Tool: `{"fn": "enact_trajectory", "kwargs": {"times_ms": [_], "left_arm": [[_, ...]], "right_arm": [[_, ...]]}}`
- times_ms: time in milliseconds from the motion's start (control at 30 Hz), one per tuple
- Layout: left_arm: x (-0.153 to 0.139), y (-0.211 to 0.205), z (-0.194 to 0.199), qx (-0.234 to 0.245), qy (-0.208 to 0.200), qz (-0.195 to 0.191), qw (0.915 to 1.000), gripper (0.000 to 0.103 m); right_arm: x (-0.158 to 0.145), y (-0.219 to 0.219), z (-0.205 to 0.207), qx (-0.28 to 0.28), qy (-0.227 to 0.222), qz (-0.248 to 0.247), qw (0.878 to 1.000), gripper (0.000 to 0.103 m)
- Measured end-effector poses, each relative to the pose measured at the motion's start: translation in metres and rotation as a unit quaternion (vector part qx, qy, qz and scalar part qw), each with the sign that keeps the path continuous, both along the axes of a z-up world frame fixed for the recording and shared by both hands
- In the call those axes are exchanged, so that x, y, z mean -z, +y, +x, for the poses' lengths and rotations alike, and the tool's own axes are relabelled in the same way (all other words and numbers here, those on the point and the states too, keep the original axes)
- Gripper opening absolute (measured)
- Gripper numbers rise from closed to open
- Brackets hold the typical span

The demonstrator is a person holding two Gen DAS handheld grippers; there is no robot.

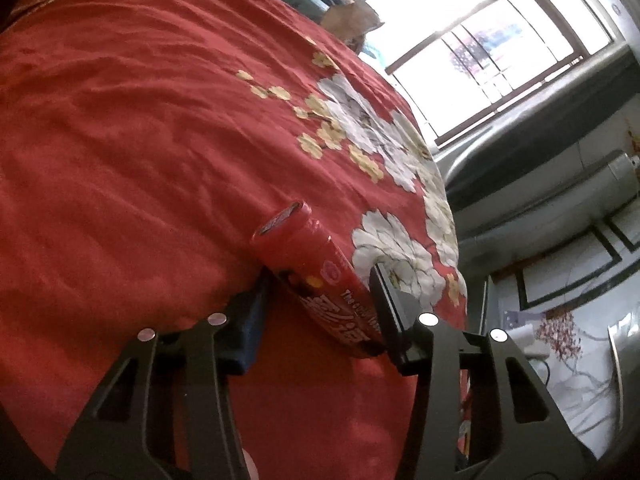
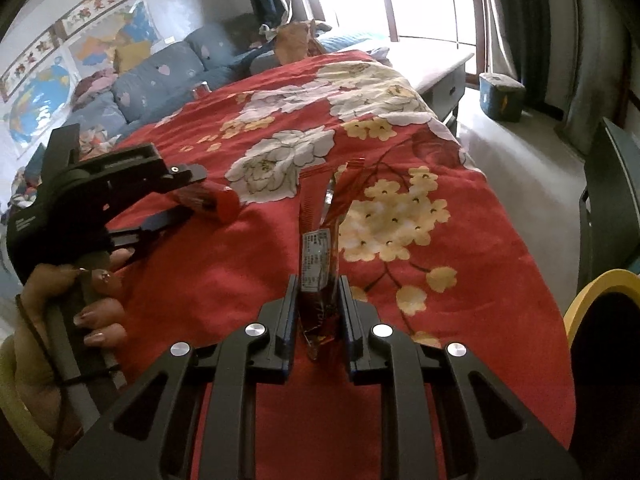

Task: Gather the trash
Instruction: 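Grasp the red snack tube with the left tool while the right tool grasps the red-white wrapper, then lift the red tube and red-white wrapper and carry them over the bin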

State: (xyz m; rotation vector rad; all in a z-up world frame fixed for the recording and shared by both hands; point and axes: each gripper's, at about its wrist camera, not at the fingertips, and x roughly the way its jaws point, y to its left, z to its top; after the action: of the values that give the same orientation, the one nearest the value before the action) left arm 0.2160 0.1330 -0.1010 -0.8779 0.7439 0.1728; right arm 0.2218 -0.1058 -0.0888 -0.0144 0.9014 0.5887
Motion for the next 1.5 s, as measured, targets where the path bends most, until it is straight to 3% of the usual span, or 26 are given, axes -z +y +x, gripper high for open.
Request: {"fn": "enact_trajectory", "kwargs": {"times_ms": [267, 700, 1500], "left_arm": [[-0.016, -0.024, -0.004, 0.048, -0.017, 0.037, 0.9980, 0.032], [-0.041, -0.072, -0.014, 0.111, -0.046, 0.095, 0.9882, 0.031], [-0.079, -0.162, -0.037, 0.217, -0.097, 0.137, 0.9615, 0.030]], "right_arm": [[-0.011, -0.014, -0.011, 0.010, -0.004, 0.020, 1.000, 0.018], [-0.029, -0.057, -0.018, 0.056, -0.021, 0.042, 0.997, 0.018], [-0.063, -0.147, -0.038, 0.154, -0.065, 0.068, 0.984, 0.018]]}}
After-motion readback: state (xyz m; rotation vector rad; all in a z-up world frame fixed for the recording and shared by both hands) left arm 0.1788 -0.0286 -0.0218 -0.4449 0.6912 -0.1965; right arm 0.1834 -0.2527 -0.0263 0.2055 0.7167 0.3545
